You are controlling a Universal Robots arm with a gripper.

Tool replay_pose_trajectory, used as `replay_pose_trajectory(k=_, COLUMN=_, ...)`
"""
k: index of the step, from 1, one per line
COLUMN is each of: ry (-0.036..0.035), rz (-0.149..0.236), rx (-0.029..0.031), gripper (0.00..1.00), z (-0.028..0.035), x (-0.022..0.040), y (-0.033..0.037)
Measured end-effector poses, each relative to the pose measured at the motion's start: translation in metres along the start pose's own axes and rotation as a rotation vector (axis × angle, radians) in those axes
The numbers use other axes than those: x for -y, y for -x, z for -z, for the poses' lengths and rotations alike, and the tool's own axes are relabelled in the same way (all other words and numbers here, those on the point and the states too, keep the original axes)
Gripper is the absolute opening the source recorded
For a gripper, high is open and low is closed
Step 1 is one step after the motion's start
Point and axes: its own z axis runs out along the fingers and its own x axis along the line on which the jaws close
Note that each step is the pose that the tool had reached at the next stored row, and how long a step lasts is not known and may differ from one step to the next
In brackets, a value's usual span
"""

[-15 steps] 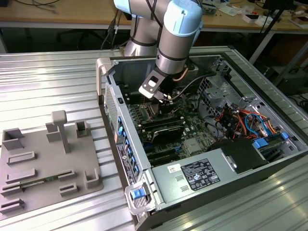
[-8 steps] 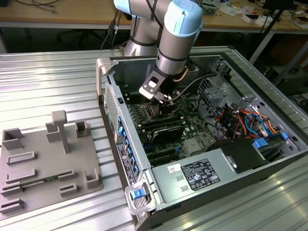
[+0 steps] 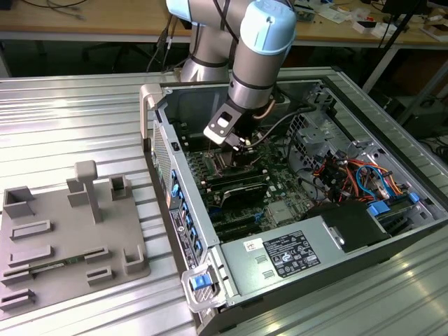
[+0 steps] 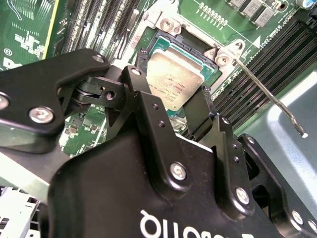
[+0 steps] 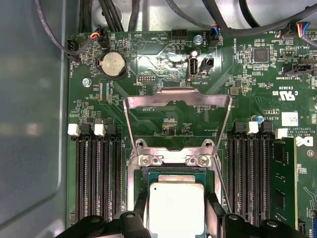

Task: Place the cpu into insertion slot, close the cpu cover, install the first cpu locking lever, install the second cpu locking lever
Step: 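Place the cpu into insertion slot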

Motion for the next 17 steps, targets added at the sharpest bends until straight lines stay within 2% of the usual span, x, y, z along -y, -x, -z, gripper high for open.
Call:
replay_pose_trajectory(k=4, ry=-0.0002, rz=0.013, rx=-0.0007, gripper=0.55, z=-0.0007, x=0.0000, y=0.0000)
replay_pose_trajectory(k=17, ry=-0.0020, rz=0.015, rx=-0.0003, gripper=0.55, z=-0.0046, x=-0.0002, y=-0.0005)
